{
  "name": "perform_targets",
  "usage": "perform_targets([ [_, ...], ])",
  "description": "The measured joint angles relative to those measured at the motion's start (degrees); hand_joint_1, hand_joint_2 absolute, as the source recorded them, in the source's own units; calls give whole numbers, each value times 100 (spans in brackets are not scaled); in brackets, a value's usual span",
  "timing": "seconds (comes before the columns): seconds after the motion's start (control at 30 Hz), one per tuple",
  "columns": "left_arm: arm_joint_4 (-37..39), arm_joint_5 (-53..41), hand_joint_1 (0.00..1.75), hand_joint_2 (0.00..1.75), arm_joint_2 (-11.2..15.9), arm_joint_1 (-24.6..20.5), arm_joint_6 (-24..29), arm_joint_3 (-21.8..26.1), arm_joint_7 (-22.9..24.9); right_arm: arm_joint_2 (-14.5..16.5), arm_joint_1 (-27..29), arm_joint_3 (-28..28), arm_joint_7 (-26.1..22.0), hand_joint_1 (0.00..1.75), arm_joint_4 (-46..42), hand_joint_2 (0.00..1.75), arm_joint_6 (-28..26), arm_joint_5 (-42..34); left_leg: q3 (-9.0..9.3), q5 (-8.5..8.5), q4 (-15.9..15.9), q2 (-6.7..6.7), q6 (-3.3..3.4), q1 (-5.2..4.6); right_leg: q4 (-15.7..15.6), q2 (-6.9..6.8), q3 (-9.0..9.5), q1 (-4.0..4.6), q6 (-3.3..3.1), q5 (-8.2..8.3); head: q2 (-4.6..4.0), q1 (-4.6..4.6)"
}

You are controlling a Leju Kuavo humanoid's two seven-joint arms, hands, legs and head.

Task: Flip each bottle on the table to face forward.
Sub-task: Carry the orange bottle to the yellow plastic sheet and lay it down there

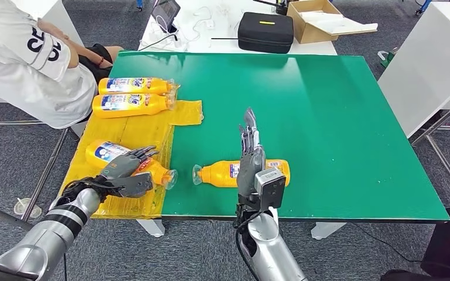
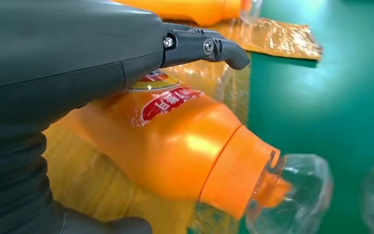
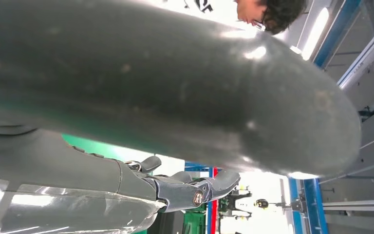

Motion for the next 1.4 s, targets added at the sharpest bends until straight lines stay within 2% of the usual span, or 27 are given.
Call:
perform_targets([
  [0.2,-51,668,0,175,0,20,-599,15,-25,21,-24,-1,0,0,96,0,-27,59,10,2,0,-12,-1,0,0,-7,12,0,0,0,1,2],
  [0.37,-83,748,0,175,-2,30,-702,15,-27,32,-32,-1,0,0,156,0,-31,60,11,5,0,-10,-3,0,0,-7,12,0,1,3,0,1],
  [0.5,-116,1039,0,0,20,21,-934,15,-27,33,-41,-1,-1,0,191,0,-31,59,11,5,-1,-10,-4,1,0,-7,12,1,0,2,0,1],
  [0.63,-484,2277,0,175,63,226,-1097,51,-20,32,-41,-4,-22,0,230,175,-70,113,8,4,0,-4,-4,1,0,-5,0,1,0,3,0,0],
  [0.7,-830,3183,0,175,-49,495,-801,237,-12,22,-39,-5,26,0,243,175,-207,352,-2,5,1,2,-3,-1,0,-3,-14,-1,1,3,1,-1],
  [0.8,-1291,4166,0,175,-411,825,-239,818,-4,-11,-34,3,254,0,253,175,-432,903,-21,7,2,1,0,-4,0,-5,-24,-5,3,4,0,3],
  [0.97,-2175,4695,0,175,-1050,1261,1066,1985,0,-256,-66,142,1381,0,421,175,-488,2417,-27,-1,3,14,-1,-7,-1,9,-37,-8,5,6,0,1],
  [1.07,-2657,4829,0,175,-1292,1496,1290,2560,1,-514,-104,174,1930,0,610,175,-260,2982,-32,-1,3,11,-1,-3,-1,8,-40,-5,4,6,1,-1],
  [1.2,-3213,4676,0,175,-1444,1844,1435,3030,1,-1008,-201,173,2569,0,848,175,283,3332,-38,-1,3,8,-1,-2,-1,6,-43,-2,4,4,0,0],
  [1.4,-3435,4482,0,175,-1511,2049,1464,3379,1,-1637,-413,110,2997,0,1177,175,809,3591,-43,0,3,6,0,-4,-2,4,-46,-5,5,5,0,1],
])
